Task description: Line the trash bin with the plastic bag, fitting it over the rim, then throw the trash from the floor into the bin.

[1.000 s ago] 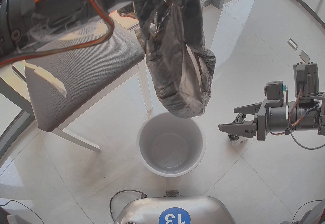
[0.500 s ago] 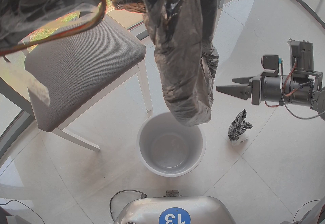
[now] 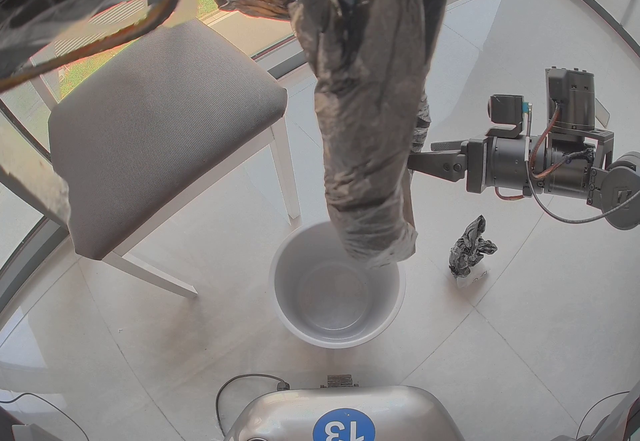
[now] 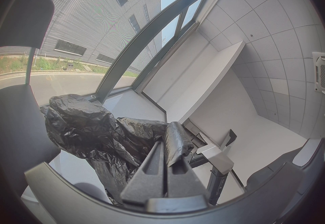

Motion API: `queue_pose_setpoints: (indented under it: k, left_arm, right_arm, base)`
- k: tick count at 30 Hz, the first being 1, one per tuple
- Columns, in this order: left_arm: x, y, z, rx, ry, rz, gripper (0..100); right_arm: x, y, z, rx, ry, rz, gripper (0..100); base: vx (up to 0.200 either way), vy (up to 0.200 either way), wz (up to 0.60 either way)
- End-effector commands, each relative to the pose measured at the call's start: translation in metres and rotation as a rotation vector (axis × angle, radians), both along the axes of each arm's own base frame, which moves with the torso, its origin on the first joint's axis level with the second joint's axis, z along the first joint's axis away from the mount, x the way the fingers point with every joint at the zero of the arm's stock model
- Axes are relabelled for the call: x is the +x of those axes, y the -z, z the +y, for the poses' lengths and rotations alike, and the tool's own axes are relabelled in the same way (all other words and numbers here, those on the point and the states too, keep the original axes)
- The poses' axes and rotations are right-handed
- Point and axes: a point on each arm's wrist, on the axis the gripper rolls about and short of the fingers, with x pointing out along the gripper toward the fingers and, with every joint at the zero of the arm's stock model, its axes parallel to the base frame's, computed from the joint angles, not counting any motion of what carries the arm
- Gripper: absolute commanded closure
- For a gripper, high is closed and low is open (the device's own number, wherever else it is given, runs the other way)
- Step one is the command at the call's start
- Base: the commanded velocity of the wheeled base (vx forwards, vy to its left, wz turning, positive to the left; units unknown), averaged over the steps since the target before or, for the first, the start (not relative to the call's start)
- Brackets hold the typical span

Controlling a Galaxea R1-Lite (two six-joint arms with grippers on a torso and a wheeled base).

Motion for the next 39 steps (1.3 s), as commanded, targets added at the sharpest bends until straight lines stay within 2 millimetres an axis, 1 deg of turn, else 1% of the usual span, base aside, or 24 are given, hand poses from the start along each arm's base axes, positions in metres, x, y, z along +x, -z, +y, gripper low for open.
queue_pose_setpoints:
  k: [1,4,6,7,10,14,20,21,23,28,32,35,38,39]
  left_arm:
    - [-0.003,-0.003,0.0,-0.012,0.017,-0.004,100]
    - [-0.004,-0.004,0.001,-0.016,0.017,-0.006,100]
    - [-0.004,-0.004,0.001,-0.017,0.017,-0.005,100]
    - [-0.004,-0.004,0.002,-0.021,0.016,0.002,100]
    - [-0.004,-0.003,0.002,-0.024,0.017,0.017,100]
    - [-0.003,-0.002,0.002,-0.021,0.016,0.019,100]
    - [0.0,0.004,0.001,-0.001,0.004,0.03,100]
    - [0.005,0.01,0.004,0.015,-0.024,0.038,100]
    - [0.01,0.014,0.007,0.027,-0.046,0.044,100]
    - [0.016,0.014,0.01,0.028,-0.067,0.041,100]
    - [0.017,0.014,0.011,0.025,-0.076,0.039,100]
    - [0.017,0.011,0.011,0.017,-0.076,0.033,100]
    - [0.016,0.004,0.01,-0.001,-0.071,0.021,100]
    - [0.016,0.004,0.01,-0.001,-0.071,0.021,100]
  right_arm:
    - [0.012,0.006,0.01,0.001,-0.016,0.003,0]
    - [0.021,0.003,0.023,0.03,-0.04,-0.029,0]
    - [0.022,0.002,0.03,0.042,-0.051,-0.031,0]
    - [0.021,-0.002,0.036,0.06,-0.066,-0.035,0]
    - [0.017,-0.007,0.047,0.082,-0.094,-0.034,0]
    - [0.014,-0.011,0.053,0.092,-0.113,-0.04,0]
    - [0.01,-0.013,0.052,0.095,-0.115,-0.046,0]
    - [0.004,-0.019,0.048,0.102,-0.114,-0.055,0]
    - [-0.003,-0.021,0.044,0.102,-0.114,-0.059,0]
    - [-0.017,-0.023,0.039,0.1,-0.124,-0.06,0]
    - [-0.024,-0.025,0.038,0.101,-0.132,-0.064,0]
    - [-0.025,-0.02,0.037,0.09,-0.132,-0.051,0]
    - [-0.026,-0.01,0.035,0.072,-0.129,-0.022,0]
    - [-0.026,-0.01,0.035,0.072,-0.129,-0.022,0]
  base:
    - [0.0,0.0,0.0]
    - [0.0,0.0,0.0]
    - [0.0,0.0,0.0]
    - [0.0,0.0,0.0]
    - [0.0,0.0,0.0]
    - [0.0,0.0,0.0]
    - [0.0,0.0,0.0]
    - [0.0,0.0,0.0]
    - [0.0,0.0,0.0]
    - [0.0,0.0,0.0]
    - [0.0,0.0,0.0]
    - [0.0,0.0,0.0]
    - [0.0,0.0,0.0]
    - [0.0,0.0,0.0]
